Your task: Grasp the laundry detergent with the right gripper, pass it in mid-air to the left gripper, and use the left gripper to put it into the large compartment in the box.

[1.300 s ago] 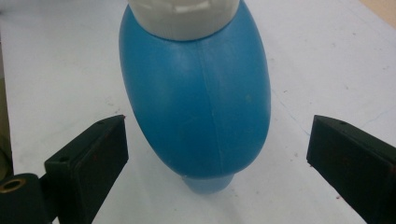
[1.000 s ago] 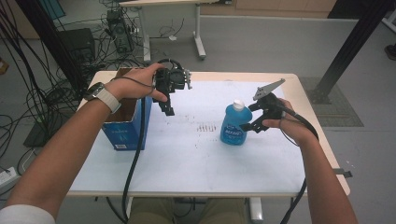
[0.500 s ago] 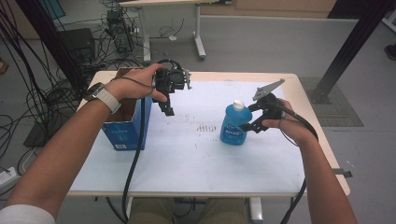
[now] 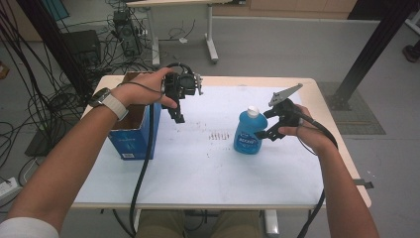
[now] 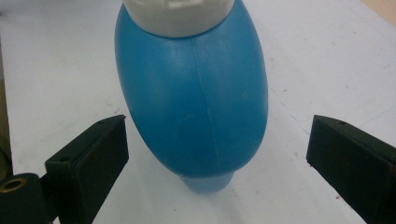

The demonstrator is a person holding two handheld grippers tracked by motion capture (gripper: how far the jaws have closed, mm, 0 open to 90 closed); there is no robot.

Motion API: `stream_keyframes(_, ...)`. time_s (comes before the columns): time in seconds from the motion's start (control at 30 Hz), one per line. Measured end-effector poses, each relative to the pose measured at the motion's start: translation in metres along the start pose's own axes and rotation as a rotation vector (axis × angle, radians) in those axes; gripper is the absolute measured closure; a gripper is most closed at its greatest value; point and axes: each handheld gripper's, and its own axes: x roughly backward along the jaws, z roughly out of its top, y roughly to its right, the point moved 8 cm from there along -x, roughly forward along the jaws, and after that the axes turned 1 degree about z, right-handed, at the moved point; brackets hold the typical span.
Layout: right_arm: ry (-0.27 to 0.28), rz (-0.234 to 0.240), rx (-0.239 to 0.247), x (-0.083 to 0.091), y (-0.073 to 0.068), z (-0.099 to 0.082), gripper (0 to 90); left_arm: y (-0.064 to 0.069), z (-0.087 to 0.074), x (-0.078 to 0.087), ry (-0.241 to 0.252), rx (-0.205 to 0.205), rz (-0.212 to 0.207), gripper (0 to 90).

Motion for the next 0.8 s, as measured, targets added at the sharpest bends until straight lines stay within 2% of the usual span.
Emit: stream_keyframes(0.8,0.001,-0.002,-0.001,0.0002,0.0002,0.0002,5.3,0.0001,-0.0010,0.0000,0.004,0.005,0.001,10.0)
